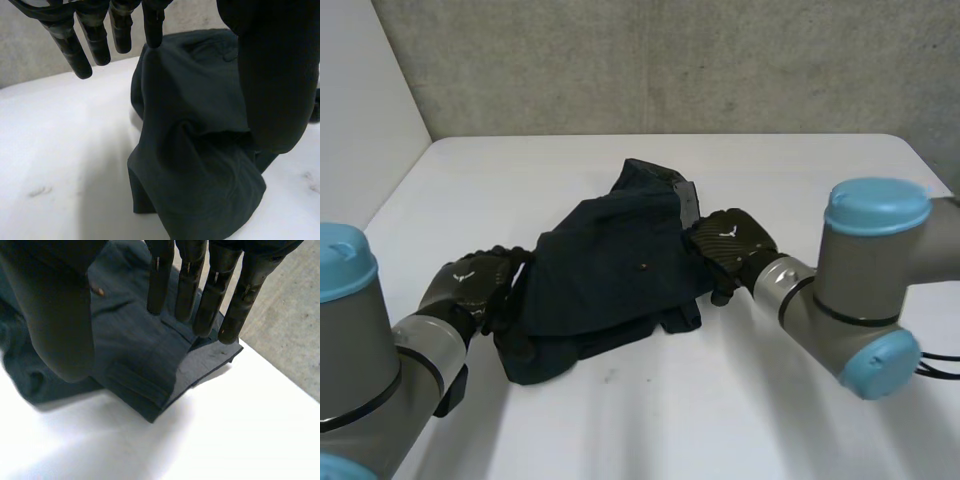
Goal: Fold the shorts.
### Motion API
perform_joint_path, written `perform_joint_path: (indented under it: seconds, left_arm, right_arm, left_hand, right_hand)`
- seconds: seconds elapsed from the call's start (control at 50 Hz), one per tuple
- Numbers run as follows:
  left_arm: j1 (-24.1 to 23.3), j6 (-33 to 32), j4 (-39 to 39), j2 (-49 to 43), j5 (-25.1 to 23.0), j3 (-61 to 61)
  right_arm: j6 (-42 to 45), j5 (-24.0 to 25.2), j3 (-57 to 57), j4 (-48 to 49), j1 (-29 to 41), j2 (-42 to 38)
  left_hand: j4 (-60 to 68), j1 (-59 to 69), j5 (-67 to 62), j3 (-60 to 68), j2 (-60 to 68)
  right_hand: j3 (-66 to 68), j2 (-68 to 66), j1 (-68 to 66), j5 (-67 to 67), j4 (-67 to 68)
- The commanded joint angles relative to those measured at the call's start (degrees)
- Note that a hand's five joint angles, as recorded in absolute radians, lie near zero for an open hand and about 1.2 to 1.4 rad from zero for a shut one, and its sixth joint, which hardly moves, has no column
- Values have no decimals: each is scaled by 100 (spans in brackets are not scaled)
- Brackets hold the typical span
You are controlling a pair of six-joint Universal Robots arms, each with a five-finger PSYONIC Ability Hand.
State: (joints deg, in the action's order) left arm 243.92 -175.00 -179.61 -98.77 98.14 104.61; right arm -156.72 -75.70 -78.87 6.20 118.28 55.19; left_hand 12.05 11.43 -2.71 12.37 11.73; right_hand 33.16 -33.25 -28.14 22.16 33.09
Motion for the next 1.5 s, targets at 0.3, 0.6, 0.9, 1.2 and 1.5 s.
perform_joint_path:
  seconds: [0.3, 0.6, 0.9, 1.2, 1.5]
  left_arm:
    - [15, 238, -328, -1048, 223, -635]
    - [-46, -129, -399, -961, 188, -1055]
    - [-152, -3092, 750, 1077, -593, -3269]
    - [-90, -3110, 2035, 2011, -1095, -4687]
    - [-55, -3101, 1676, -308, -1130, -4098]
  right_arm:
    - [247, 29, 1014, 724, 99, -1440]
    - [203, 3, 1207, 689, 38, -862]
    - [-122, -32, 1268, -443, 20, 2601]
    - [-69, -76, 1620, -2008, -824, 4483]
    - [-96, -120, 1189, -2133, -745, 2324]
  left_hand:
    - [2604, 2667, -2538, 2572, 2636]
    - [6795, 6857, -6729, 6763, 6827]
    - [6795, 6857, -6729, 6763, 6827]
    - [6795, 6857, -6729, 6763, 6827]
    - [6795, 6857, -6729, 6763, 6827]
  right_hand:
    - [939, -930, -1441, 1039, 946]
    - [4684, -4675, -5186, 4784, 4691]
    - [4684, -4675, -5186, 4784, 4691]
    - [4684, -4675, -5186, 4784, 4691]
    - [4684, -4675, -5186, 4784, 4691]
